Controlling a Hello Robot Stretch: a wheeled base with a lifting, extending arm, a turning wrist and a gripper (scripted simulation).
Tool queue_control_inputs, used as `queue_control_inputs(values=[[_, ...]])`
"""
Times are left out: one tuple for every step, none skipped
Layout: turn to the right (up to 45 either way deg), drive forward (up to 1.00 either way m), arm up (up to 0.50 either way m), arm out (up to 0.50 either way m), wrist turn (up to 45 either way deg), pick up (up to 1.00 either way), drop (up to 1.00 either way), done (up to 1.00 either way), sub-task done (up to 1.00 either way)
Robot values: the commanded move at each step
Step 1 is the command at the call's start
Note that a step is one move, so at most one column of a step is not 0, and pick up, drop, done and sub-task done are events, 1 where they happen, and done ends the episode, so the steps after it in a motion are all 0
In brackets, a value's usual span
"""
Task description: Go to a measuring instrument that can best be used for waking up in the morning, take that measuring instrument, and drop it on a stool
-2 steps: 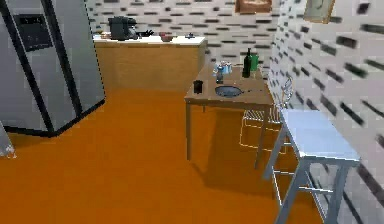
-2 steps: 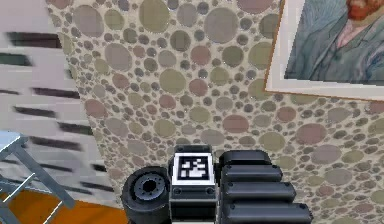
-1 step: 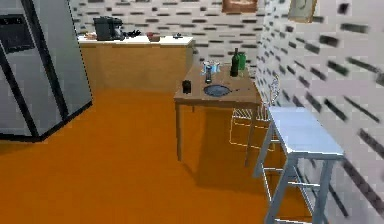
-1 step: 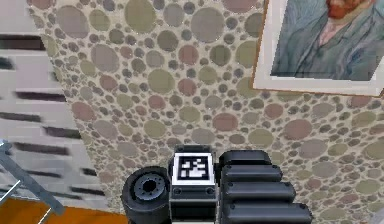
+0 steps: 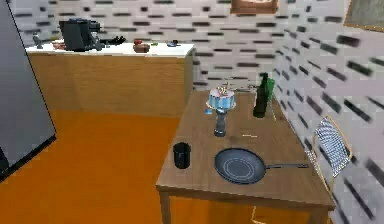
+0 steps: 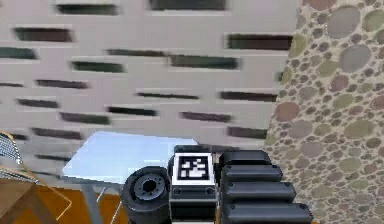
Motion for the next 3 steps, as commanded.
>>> queue_control_inputs(values=[[6.0,0.0,0.0,0.0,0.0,0.0,0.0,0.0,0.0],[3.0,0.0,0.0,0.0,0.0,0.0,0.0,0.0,0.0],[0.0,0.15,0.0,0.0,0.0,0.0,0.0,0.0,0.0]])
